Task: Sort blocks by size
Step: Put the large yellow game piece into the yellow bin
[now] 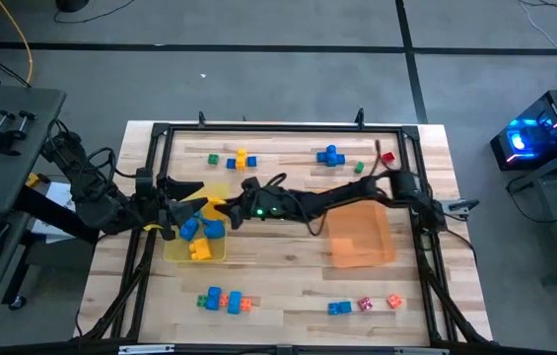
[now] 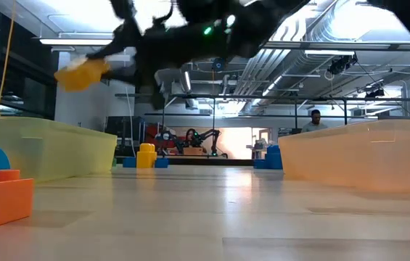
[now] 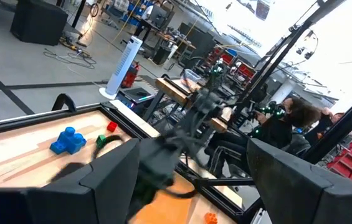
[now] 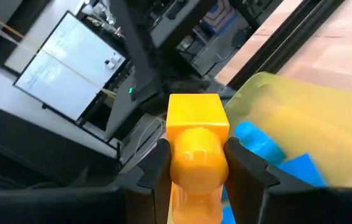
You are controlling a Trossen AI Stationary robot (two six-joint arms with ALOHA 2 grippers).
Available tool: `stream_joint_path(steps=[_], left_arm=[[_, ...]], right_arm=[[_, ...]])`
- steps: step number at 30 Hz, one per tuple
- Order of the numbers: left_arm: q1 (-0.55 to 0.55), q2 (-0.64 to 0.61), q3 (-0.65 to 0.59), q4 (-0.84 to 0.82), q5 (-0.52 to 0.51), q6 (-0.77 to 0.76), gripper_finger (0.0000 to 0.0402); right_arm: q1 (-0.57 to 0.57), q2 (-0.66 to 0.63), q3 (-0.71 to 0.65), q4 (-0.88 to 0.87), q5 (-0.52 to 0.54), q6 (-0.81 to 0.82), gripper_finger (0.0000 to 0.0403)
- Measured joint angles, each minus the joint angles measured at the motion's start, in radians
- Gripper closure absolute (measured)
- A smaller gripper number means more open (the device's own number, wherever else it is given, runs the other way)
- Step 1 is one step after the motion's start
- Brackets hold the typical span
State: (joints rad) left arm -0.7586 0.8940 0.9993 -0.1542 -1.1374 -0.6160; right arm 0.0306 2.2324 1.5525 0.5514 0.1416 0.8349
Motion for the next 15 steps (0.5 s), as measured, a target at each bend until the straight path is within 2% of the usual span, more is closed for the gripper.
stream_joint_path(steps=[7, 15], left_arm=[[0.0, 0.0, 0.0, 0.001, 0.006, -0.001, 0.0119], [0.0, 0.0, 0.0, 0.001, 0.009, -0.008, 0.0119]], right_arm=[[-0.043, 0.168, 0.237, -0.057, -0.055, 0.024, 0.0282], [-0.056, 0.198, 0.436, -0.441, -0.126, -0.145, 0.0108]])
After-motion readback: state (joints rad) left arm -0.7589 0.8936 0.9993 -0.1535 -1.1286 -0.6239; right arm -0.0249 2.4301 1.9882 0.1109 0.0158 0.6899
